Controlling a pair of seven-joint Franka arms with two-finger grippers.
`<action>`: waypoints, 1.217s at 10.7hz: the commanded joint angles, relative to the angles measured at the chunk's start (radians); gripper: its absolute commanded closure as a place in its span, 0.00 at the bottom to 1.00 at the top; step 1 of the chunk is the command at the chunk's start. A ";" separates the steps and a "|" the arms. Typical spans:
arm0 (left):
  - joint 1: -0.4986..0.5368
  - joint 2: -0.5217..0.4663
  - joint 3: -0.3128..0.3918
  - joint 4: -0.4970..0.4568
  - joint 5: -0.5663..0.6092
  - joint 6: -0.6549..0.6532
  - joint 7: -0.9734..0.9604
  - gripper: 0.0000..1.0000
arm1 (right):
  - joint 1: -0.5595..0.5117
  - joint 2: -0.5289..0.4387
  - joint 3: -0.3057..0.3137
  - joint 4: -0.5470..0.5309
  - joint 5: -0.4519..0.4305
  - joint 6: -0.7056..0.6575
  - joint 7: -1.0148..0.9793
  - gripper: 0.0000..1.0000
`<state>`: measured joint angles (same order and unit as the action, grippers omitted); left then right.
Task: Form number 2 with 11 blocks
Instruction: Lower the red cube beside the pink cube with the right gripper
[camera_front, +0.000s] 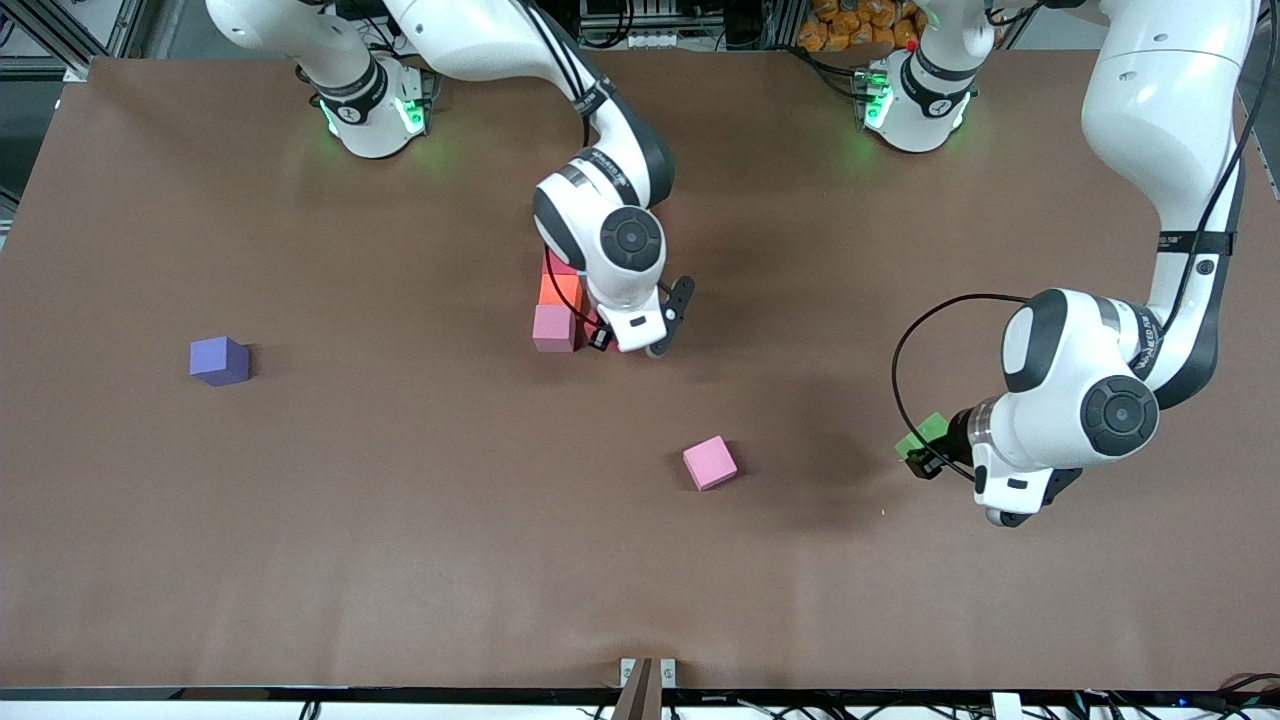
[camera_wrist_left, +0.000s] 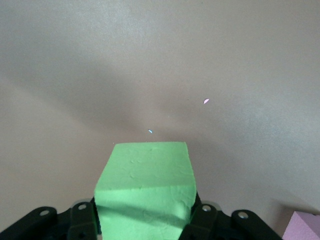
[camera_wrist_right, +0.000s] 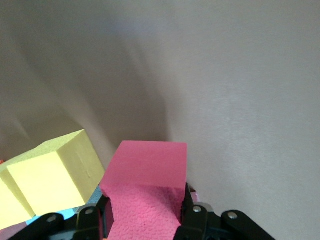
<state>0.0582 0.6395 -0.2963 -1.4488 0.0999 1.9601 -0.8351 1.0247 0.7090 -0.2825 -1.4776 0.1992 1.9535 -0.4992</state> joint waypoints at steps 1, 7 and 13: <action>0.005 -0.015 -0.006 -0.015 0.024 -0.003 -0.009 1.00 | 0.015 0.036 0.008 0.043 -0.020 -0.028 -0.042 0.92; -0.003 -0.009 -0.006 -0.015 0.026 -0.003 -0.007 1.00 | 0.006 0.050 0.019 0.045 -0.064 -0.027 -0.200 0.93; -0.004 -0.006 -0.004 -0.015 0.026 -0.003 -0.006 1.00 | -0.003 0.058 0.017 0.043 -0.070 -0.022 -0.275 0.94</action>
<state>0.0534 0.6397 -0.2971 -1.4561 0.1000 1.9598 -0.8350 1.0350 0.7462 -0.2709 -1.4687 0.1495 1.9472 -0.7465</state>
